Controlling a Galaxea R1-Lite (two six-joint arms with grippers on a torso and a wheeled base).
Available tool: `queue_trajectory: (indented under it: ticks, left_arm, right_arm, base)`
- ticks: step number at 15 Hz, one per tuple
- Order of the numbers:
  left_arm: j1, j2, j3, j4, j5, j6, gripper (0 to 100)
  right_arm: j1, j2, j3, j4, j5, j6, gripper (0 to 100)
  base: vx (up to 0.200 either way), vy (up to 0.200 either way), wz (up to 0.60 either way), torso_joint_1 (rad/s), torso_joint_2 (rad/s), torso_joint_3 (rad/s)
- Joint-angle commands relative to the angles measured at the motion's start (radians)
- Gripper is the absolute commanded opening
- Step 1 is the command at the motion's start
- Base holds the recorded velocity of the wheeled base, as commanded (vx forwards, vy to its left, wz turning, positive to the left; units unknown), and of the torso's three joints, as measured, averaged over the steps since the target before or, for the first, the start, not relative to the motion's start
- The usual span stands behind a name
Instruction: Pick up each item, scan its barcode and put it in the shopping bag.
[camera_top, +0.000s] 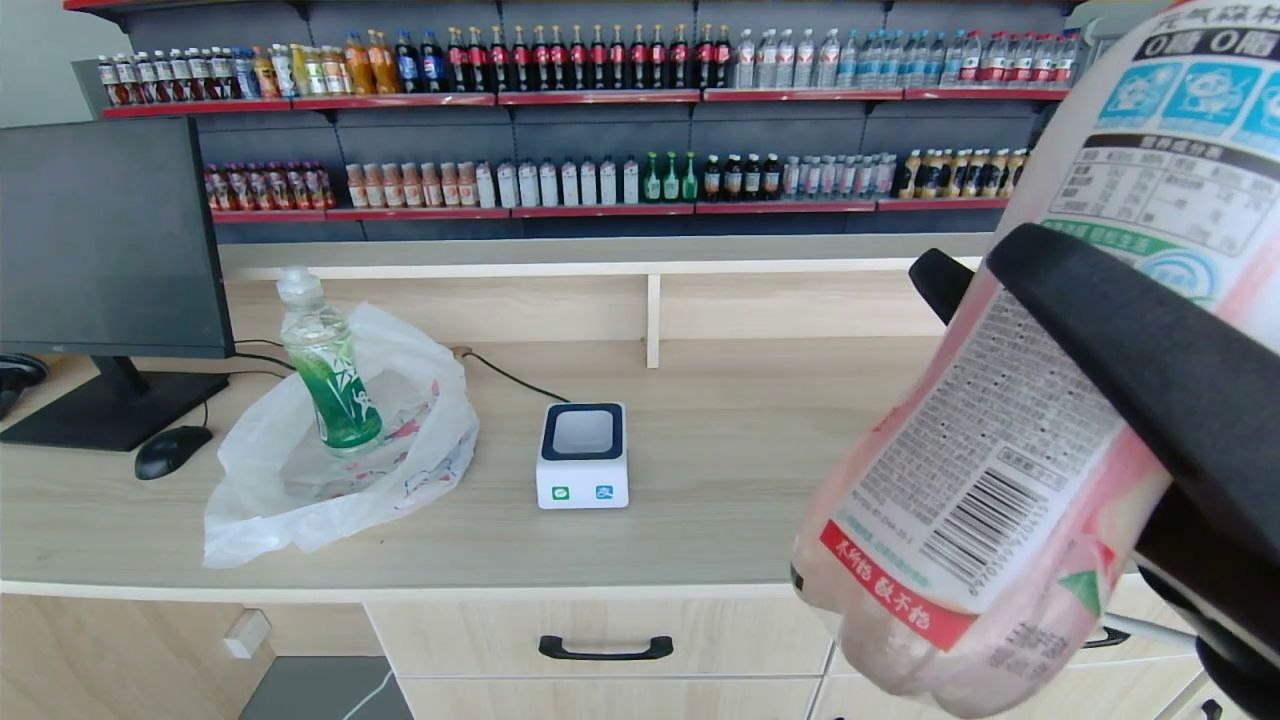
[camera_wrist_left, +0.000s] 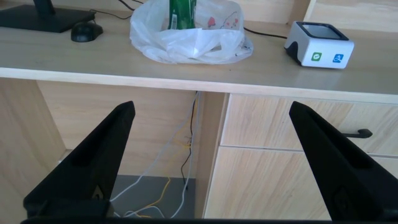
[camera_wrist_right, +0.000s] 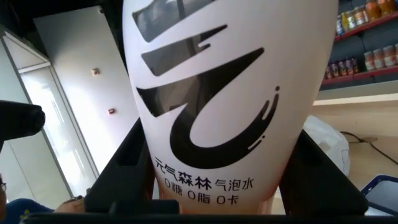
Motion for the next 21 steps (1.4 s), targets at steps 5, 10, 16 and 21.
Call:
queue_trajectory:
  ticks: [5,10,16,21]
  left_arm:
    - [0.000,0.000,0.000,0.000,0.000,0.000,100]
    - [0.000,0.000,0.000,-0.001,0.000,0.000,100]
    - [0.000,0.000,0.000,0.000,0.000,0.000,100]
    - [0.000,0.000,0.000,0.000,0.000,0.000,100]
  right_arm:
    - [-0.050,0.033,0.031,-0.001,0.000,-0.095,0]
    - [-0.139,0.136,0.023,-0.001,-0.001,-0.138,0]
    - [-0.311,0.336,-0.117,-0.001,0.003,-0.264,0]
    - [-0.450,0.334,-0.090,-0.001,-0.049,-0.499,0]
  base:
    - [0.000,0.000,0.00,0.000,0.00,0.000]
    - [0.000,0.000,0.00,0.000,0.00,0.000]
    - [0.000,0.000,0.00,0.000,0.00,0.000]
    - [0.000,0.000,0.00,0.000,0.00,0.000]
